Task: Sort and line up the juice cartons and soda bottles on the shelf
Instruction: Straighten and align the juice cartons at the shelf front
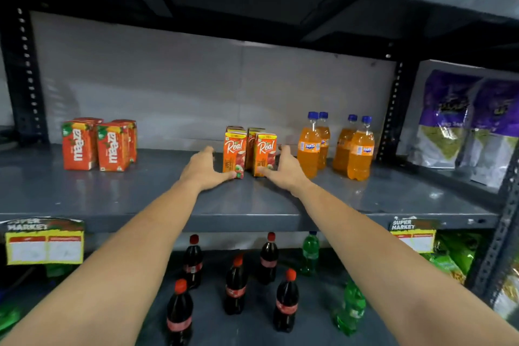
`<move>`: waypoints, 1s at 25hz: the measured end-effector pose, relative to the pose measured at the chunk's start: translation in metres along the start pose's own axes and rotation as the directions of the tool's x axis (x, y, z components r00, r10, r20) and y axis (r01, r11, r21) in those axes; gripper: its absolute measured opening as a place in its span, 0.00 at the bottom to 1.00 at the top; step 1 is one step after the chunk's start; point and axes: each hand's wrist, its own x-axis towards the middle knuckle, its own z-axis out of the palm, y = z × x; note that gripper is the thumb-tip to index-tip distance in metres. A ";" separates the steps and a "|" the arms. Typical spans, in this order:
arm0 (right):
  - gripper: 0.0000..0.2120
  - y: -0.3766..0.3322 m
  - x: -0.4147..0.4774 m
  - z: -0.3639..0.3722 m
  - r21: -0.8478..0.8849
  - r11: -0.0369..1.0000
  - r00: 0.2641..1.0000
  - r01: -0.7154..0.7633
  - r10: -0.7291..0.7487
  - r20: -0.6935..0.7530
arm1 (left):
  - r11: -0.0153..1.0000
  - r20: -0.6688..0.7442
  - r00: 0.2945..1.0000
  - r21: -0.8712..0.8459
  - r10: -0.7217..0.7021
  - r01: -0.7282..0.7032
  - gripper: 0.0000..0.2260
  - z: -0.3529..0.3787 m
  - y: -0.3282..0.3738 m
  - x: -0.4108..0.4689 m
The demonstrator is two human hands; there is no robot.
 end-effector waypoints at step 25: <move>0.25 0.002 -0.008 -0.012 0.086 0.996 0.994 -0.035 0.043 -0.102 | 0.988 -0.111 0.993 -0.139 0.050 -0.065 0.27 -0.005 0.019 -0.018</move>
